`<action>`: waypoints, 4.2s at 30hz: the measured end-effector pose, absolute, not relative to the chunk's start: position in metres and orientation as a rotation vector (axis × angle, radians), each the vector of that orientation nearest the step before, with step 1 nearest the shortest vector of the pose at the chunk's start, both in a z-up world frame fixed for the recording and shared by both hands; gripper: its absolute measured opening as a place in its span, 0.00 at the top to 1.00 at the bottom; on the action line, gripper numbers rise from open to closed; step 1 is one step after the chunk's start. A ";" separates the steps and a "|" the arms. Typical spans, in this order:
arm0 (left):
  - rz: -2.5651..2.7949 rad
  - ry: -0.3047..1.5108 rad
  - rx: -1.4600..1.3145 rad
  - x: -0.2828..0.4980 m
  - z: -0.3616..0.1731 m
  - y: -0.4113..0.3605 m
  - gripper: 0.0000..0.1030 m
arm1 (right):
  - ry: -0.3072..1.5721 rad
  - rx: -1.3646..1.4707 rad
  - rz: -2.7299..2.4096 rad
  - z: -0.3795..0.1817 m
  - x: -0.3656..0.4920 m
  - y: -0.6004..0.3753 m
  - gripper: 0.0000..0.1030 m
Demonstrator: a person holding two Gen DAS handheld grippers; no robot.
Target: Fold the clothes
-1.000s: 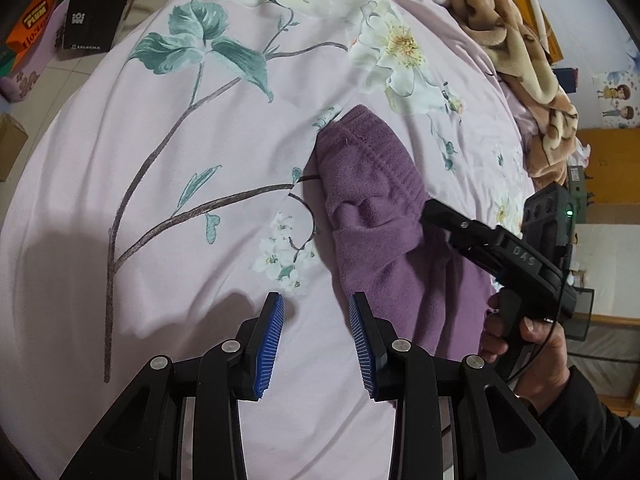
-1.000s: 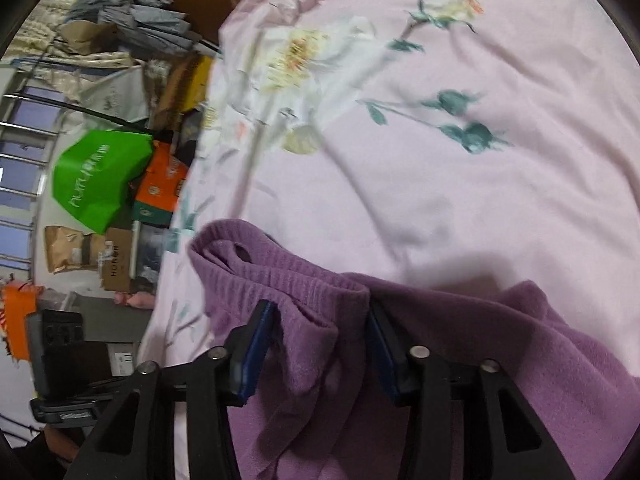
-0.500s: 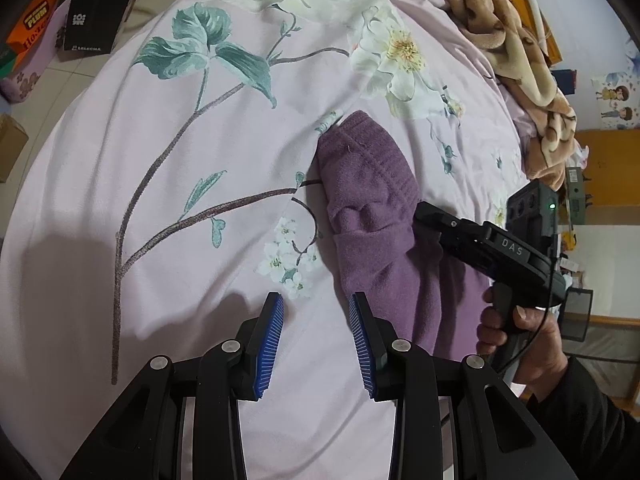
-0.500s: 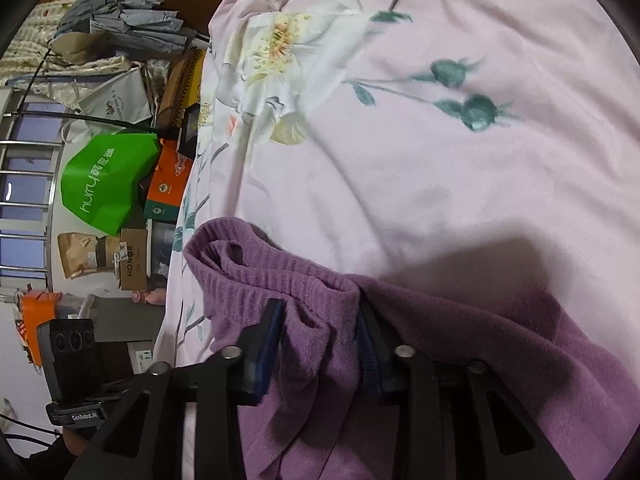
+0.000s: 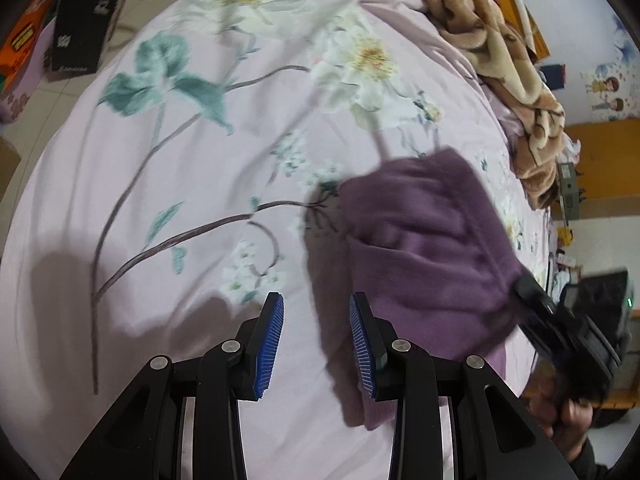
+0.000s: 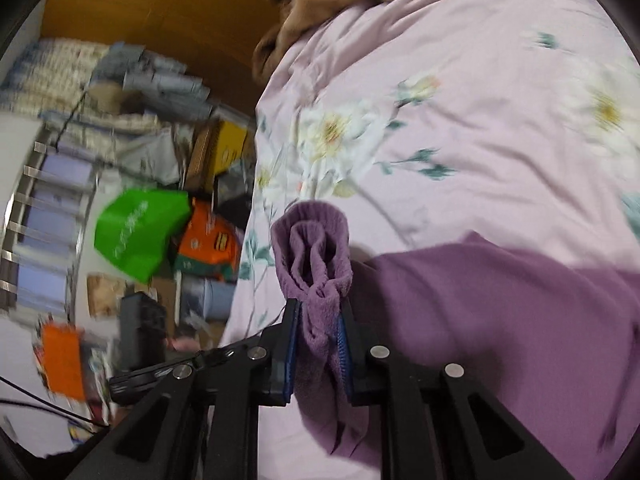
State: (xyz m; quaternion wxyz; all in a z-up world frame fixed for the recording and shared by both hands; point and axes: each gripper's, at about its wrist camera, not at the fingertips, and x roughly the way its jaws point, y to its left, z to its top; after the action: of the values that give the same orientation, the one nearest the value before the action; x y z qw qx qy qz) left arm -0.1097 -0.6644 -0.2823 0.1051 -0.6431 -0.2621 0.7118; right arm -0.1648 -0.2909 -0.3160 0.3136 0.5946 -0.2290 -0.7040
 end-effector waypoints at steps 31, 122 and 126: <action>1.917 -0.519 -1.942 -0.123 -0.306 -0.552 0.64 | -0.657 1.813 -1.927 -0.398 -0.188 -0.167 0.57; 1.930 -0.241 -1.932 -0.075 -0.303 -0.498 0.56 | -0.413 1.904 -1.954 -0.378 -0.098 -0.169 0.89; 1.893 -0.219 -1.915 -0.068 -0.300 -0.469 0.56 | -0.413 1.839 -1.997 -0.360 -0.100 -0.157 0.82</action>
State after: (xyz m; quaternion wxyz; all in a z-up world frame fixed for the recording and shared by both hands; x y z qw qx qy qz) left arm -0.0683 -0.4692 -0.3005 0.2182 -0.6917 -0.0790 0.6839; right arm -0.0996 -0.1575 -0.3600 0.1966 0.6568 -0.1473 -0.7129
